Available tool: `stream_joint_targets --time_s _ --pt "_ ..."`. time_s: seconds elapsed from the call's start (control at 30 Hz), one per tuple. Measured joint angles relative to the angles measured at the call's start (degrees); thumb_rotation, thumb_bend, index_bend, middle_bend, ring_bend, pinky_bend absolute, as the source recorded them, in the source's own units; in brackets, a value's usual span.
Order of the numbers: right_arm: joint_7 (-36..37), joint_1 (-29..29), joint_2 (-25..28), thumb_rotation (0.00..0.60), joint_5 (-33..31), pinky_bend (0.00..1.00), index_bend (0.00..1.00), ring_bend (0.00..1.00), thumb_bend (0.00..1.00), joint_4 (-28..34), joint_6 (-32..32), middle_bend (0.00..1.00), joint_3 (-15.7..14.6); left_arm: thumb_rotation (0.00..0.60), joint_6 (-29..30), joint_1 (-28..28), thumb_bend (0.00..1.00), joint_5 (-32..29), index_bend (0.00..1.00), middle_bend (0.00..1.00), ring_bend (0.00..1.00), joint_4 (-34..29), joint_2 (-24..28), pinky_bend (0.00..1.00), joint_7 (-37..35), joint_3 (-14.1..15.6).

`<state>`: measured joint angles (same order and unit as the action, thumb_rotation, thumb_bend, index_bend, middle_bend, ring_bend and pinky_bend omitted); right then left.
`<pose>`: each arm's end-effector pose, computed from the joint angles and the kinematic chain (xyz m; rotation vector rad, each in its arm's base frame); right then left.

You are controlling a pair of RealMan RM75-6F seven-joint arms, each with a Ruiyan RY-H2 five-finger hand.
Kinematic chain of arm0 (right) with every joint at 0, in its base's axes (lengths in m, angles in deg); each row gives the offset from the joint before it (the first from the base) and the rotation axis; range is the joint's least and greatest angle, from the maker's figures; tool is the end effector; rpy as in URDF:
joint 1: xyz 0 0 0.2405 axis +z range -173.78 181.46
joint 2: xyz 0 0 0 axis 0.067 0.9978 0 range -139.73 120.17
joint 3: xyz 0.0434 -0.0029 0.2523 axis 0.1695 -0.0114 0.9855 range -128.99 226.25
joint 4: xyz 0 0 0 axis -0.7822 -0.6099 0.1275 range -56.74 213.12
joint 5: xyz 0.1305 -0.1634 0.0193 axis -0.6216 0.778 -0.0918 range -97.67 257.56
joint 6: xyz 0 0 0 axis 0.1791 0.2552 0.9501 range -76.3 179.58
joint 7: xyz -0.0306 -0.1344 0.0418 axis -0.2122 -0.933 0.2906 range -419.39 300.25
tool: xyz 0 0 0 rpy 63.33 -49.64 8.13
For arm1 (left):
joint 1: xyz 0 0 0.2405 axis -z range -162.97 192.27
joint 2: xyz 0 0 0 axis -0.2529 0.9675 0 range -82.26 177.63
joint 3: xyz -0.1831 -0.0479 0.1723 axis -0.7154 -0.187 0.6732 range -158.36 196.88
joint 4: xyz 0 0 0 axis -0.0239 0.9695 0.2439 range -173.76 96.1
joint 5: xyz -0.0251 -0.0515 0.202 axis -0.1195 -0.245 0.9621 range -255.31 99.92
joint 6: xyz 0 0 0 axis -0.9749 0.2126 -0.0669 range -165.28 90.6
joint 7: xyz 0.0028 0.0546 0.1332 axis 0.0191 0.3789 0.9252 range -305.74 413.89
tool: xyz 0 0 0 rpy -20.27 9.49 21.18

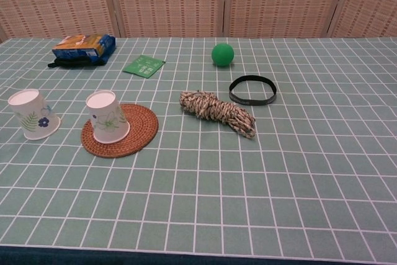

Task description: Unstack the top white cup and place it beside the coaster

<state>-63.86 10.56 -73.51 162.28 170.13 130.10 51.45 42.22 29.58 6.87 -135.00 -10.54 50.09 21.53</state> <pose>-0.3218 -0.1905 0.1503 1.4409 -0.9283 0.7650 -0.2894 0.2132 0.1637 -1.5455 -0.9596 -0.9160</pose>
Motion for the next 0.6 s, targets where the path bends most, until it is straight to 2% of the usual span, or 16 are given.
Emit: stream_joint_targets --time_s 0.1,0.2,0.5,0.6 --pt "-1.12 0.13 -0.55 0.600 -0.44 0.00 0.00 0.00 0.36 0.17 -0.46 0.00 -0.03 0.600 6.32 -4.01 0.32 2.27 0.03 0.00 0.00 2.09 -2.64 0.00 1.79 0.55" --pt "-2.01 0.40 -1.14 0.600 -0.94 0.00 0.00 0.00 0.36 0.30 -1.21 0.00 -0.08 0.600 10.22 -6.65 0.32 3.69 0.03 0.00 0.00 4.33 -4.28 0.00 2.34 0.37" --pt "-2.77 1.56 -2.21 0.600 -1.96 0.00 0.00 0.00 0.36 0.33 -2.40 0.00 0.69 0.600 9.48 -8.13 0.32 -1.45 0.03 0.00 0.00 6.63 -4.56 0.00 1.72 -2.56" --pt "-3.16 2.10 -2.70 0.600 -1.89 0.00 0.00 0.00 0.36 -0.03 -3.20 0.00 0.70 0.600 10.09 -8.72 0.32 -1.20 0.03 0.00 0.00 6.80 -4.38 0.00 0.71 -3.04"
